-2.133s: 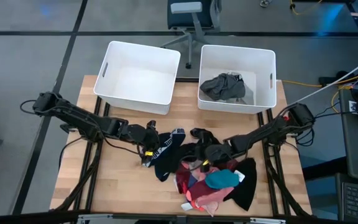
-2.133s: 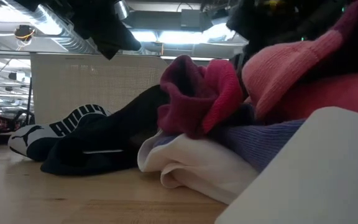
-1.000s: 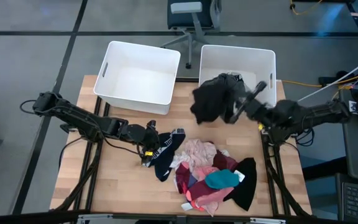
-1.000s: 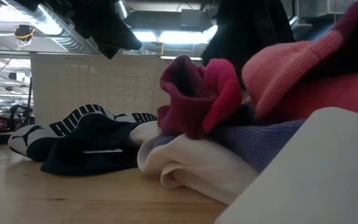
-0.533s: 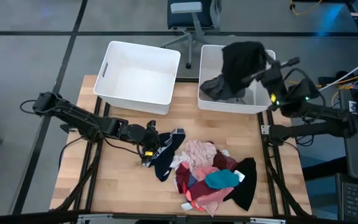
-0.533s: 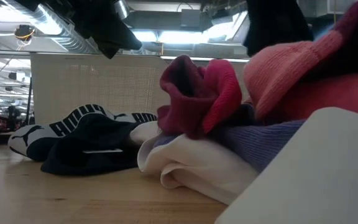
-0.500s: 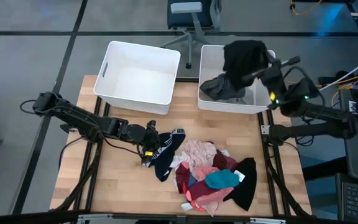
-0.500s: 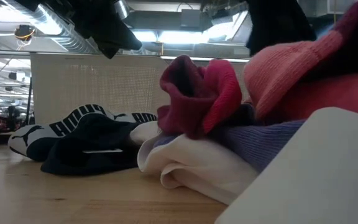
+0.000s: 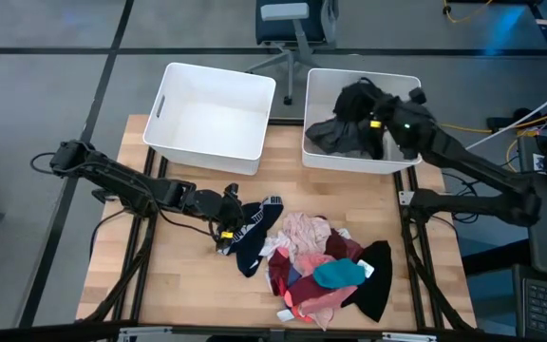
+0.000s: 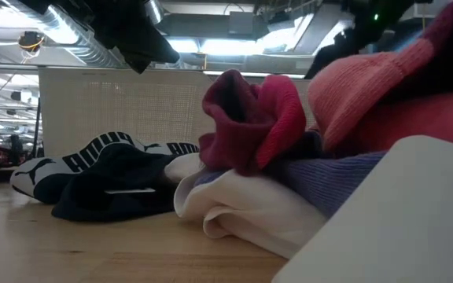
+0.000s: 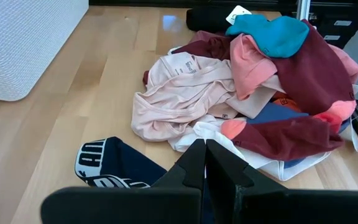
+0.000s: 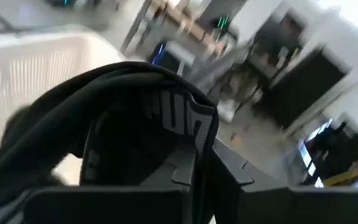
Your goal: Sort clothes
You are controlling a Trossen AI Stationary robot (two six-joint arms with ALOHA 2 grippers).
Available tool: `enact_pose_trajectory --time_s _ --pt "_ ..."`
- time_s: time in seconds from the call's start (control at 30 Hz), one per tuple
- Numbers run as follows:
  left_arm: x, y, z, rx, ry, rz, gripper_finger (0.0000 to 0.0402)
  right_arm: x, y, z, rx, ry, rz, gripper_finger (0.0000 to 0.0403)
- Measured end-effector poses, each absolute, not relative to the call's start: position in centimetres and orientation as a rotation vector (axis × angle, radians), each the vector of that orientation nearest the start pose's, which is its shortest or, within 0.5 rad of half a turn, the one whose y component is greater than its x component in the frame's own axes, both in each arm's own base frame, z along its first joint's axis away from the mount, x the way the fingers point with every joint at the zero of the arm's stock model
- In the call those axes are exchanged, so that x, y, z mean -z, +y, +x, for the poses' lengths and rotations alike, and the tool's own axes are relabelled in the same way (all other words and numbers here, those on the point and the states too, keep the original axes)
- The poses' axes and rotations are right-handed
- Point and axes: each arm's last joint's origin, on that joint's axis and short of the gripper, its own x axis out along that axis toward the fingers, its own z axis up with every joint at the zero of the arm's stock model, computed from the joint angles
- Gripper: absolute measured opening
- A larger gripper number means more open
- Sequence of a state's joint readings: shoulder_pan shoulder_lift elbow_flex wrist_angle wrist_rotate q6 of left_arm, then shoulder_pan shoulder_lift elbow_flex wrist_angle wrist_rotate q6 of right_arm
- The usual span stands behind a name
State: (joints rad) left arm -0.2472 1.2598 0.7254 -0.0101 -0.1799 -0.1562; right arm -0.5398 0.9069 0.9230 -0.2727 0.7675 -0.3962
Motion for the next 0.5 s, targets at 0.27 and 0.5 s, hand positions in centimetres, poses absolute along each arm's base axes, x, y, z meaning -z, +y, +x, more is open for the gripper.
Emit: enact_pose_trajectory --time_s 0.27,0.5 --pt "-23.2 -5.9 25.6 0.017 0.534 -0.036 0.0004 -31.2 -13.8 15.8 1.195 0.747 -0.153 0.0047" --pt "-23.2 -5.9 25.6 0.017 0.534 -0.036 0.0004 -29.8 -14.6 16.3 1.149 0.82 -0.088 0.0179"
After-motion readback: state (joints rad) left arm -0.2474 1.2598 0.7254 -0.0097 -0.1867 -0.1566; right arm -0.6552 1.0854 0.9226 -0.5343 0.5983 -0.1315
